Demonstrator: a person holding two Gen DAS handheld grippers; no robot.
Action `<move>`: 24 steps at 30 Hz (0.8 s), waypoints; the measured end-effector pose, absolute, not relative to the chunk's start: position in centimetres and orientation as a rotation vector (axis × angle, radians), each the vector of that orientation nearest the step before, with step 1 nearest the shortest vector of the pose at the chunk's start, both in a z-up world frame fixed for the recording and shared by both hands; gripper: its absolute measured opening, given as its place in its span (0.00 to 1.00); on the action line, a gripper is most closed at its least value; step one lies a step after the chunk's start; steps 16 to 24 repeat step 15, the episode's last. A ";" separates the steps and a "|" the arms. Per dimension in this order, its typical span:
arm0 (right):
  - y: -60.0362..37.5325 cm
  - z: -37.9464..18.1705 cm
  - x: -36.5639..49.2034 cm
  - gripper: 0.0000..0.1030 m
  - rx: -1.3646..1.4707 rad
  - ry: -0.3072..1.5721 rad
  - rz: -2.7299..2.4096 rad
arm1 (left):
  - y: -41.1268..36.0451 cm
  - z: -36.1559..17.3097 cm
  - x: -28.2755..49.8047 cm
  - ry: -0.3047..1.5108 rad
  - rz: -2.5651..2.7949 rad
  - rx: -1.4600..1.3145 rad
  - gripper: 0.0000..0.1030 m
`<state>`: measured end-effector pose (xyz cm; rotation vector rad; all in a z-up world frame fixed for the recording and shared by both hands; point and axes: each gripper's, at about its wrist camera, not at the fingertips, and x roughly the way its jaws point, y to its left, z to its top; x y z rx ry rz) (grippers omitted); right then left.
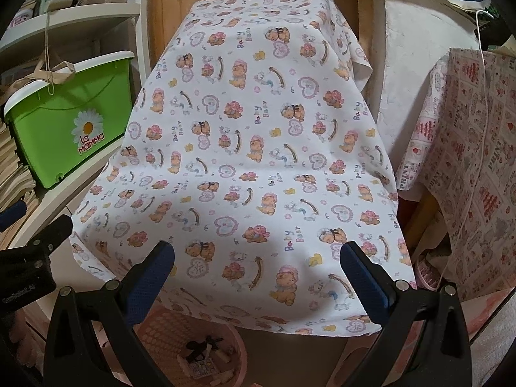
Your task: Collect trash
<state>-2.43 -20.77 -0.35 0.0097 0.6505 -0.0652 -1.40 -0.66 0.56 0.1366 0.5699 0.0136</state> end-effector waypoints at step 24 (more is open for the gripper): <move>-21.5 -1.3 -0.8 1.00 0.015 0.688 -0.076 | -1.0 -0.3 -0.3 0.609 0.020 0.152 1.00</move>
